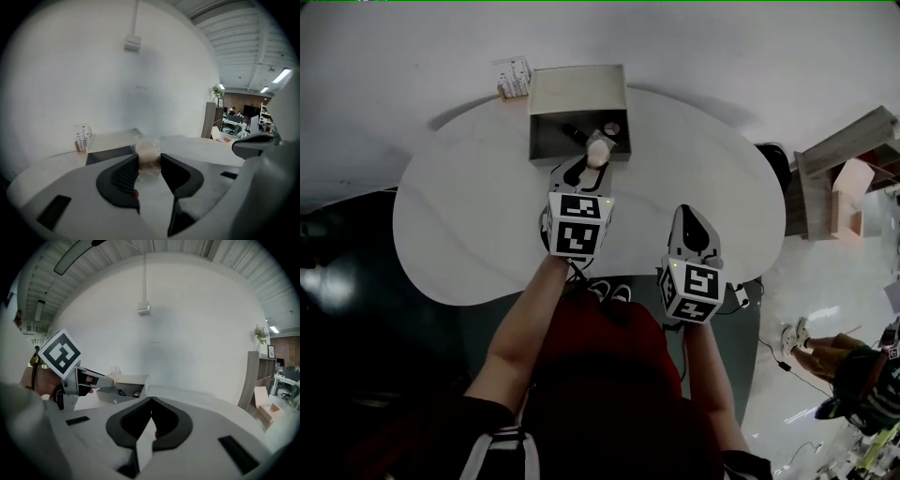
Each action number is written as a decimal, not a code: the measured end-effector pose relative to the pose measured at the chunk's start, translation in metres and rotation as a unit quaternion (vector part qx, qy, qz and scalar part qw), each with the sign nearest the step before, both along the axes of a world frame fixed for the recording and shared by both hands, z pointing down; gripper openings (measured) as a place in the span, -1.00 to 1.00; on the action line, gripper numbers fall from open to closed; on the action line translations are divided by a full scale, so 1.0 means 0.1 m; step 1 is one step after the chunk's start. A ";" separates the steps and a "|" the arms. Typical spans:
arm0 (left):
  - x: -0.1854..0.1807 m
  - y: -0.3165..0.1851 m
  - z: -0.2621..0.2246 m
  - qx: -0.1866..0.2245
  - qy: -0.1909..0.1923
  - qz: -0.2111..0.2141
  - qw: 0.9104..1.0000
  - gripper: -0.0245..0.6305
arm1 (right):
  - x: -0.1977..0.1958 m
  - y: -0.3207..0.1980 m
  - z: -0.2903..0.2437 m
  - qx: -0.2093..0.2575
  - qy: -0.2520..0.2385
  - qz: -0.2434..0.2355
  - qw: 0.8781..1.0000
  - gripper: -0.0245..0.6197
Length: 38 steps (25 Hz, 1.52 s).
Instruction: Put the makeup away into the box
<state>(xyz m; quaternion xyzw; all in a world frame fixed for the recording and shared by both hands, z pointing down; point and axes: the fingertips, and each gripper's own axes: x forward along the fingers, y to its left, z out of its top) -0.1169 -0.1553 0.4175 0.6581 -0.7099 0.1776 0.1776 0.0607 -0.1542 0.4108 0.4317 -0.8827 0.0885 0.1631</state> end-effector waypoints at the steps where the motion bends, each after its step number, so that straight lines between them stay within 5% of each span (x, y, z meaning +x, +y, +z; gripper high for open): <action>1: -0.09 0.05 -0.01 0.000 -0.003 -0.016 1.000 -0.42 | -0.07 0.00 0.00 0.001 -0.002 -0.014 1.000 -0.88; 11: -0.62 0.39 -0.10 -0.001 -0.021 -0.107 0.994 -0.42 | -0.42 0.07 0.01 -0.004 -0.010 -0.091 0.996 -0.88; 18: -0.89 0.46 0.02 -0.014 -0.024 -0.126 0.992 -0.42 | -0.94 0.11 0.08 -0.009 -0.008 -0.149 0.989 -0.88; 38: -1.34 -0.14 0.57 -0.098 -0.037 -0.058 0.993 -0.41 | -1.73 -0.32 0.35 -0.027 0.025 -0.170 0.985 -0.88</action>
